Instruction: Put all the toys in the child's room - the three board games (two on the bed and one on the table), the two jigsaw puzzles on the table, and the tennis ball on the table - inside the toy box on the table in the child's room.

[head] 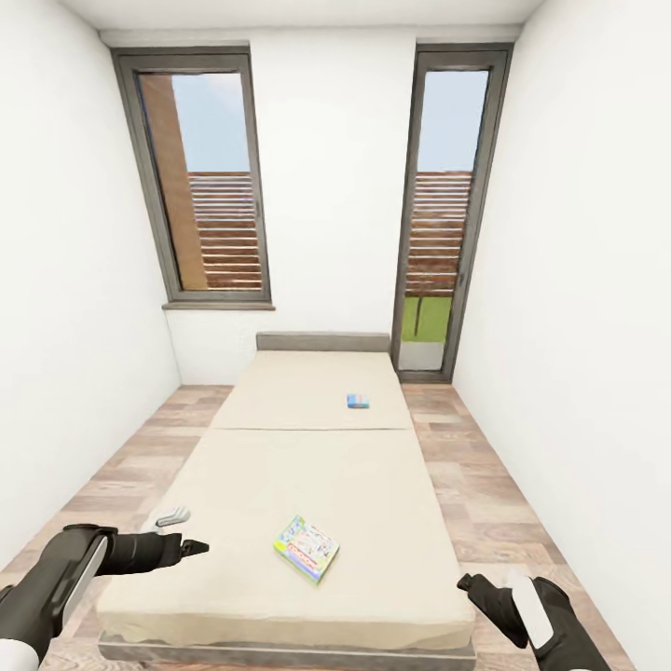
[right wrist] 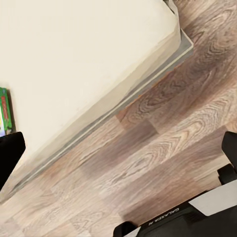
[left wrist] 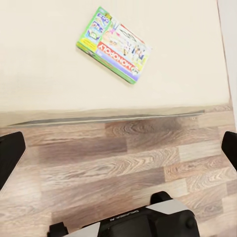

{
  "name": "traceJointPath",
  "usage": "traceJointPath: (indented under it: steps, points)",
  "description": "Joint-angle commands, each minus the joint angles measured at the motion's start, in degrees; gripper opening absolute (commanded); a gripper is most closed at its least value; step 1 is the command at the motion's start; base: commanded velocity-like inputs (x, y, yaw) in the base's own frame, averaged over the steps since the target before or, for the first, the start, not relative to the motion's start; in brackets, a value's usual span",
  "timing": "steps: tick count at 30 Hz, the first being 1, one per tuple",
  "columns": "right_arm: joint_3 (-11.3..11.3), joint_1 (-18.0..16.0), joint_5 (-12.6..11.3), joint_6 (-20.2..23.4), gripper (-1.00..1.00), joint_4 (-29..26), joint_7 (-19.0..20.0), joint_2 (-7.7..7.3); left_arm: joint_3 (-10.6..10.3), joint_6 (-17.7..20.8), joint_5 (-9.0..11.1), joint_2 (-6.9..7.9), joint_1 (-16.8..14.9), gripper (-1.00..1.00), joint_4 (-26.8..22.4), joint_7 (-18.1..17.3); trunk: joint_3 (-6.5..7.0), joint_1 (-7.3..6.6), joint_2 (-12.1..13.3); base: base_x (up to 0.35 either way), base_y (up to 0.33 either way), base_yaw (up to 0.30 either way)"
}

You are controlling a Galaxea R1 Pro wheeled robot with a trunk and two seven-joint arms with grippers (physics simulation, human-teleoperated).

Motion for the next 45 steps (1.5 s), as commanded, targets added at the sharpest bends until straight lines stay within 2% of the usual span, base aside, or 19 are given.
traceJointPath:
  steps: [1,15,45]
  points:
    - [-0.08,-0.02,-0.61,0.20,1.00,-0.06,-0.46,0.03,0.11,0.37,0.00,-0.01,-0.01,1.00,-0.01,-0.21,0.00,0.05,-0.04,0.250,0.180,-0.155]
    - [-0.13,-0.02,-0.61,0.32,1.00,-0.08,-0.46,0.06,0.11,0.30,-0.03,0.08,-0.01,1.00,-0.01,-0.21,0.29,0.05,-0.04,0.239,0.170,-0.196]
    - [0.49,-0.02,-0.49,0.14,1.00,-0.43,-0.30,0.50,-0.06,0.35,-0.42,-0.57,-0.01,1.00,0.01,0.75,0.30,0.05,-0.04,0.007,-0.043,-0.006]
